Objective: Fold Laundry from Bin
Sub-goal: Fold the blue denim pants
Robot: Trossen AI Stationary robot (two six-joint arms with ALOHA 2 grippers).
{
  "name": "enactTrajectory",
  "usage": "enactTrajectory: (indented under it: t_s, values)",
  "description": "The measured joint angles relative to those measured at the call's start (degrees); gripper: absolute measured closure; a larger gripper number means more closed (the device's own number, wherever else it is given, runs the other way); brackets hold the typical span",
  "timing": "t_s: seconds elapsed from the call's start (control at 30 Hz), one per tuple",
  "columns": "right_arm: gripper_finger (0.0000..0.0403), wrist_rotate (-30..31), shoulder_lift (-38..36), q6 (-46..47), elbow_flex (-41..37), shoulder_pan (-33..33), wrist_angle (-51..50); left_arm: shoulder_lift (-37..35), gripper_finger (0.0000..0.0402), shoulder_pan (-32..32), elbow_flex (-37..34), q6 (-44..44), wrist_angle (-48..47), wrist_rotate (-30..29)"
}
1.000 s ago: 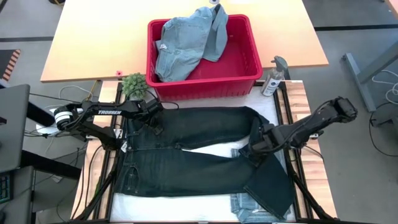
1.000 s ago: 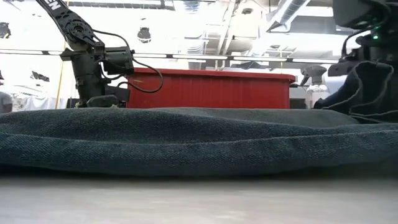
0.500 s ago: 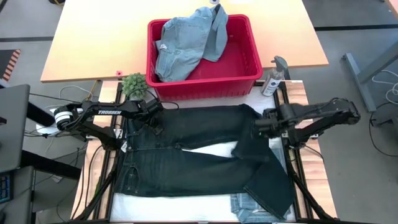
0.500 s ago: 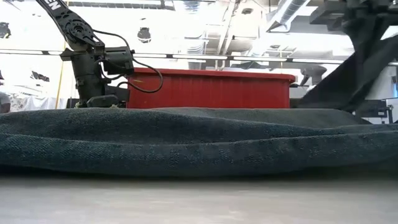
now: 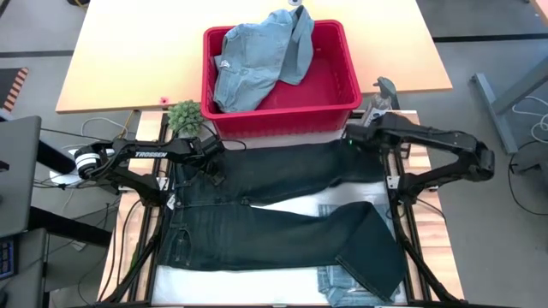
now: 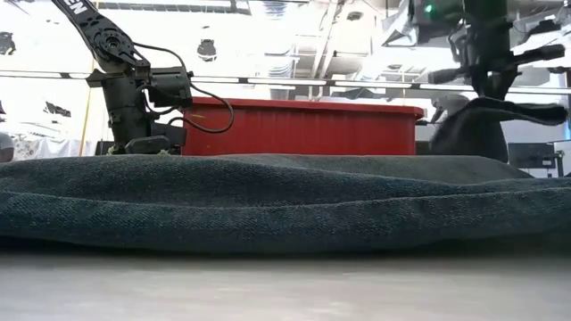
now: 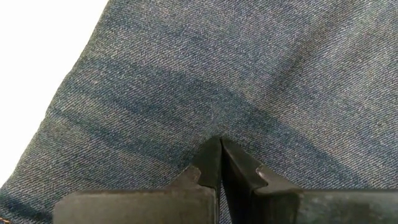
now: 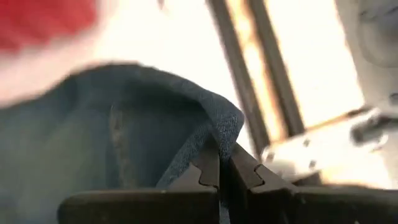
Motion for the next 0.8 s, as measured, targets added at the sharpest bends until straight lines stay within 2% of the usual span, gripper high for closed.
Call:
enactTrajectory:
  t_s: [0.1, 0.2, 0.37, 0.63, 0.8]
  values:
    - [0.0377, 1.1, 0.0, -6.9, 0.0, -6.3, 0.0, 0.0, 0.0401, 0.0, 0.0, 1.0, -0.3, 0.0]
    - [0.0374, -0.4, 0.0, -16.9, 0.0, -11.7, 0.0, 0.0, 0.0401, 0.0, 0.0, 1.6, -0.5, 0.0]
    - [0.0366, -0.1, 0.0, -29.4, 0.0, -18.4, 0.0, 0.0, 0.0401, 0.0, 0.0, 1.7, -0.4, 0.0]
    - [0.0362, 1.7, 0.0, -33.3, 0.0, -26.6, 0.5, 0.0, 0.0401, 0.0, 0.0, 1.7, -0.3, 0.0]
    - [0.0361, 1.7, 0.0, -39.3, 0.0, -28.0, 7.0, 0.0, 0.0401, 0.0, 0.0, 1.4, -0.1, 0.0]
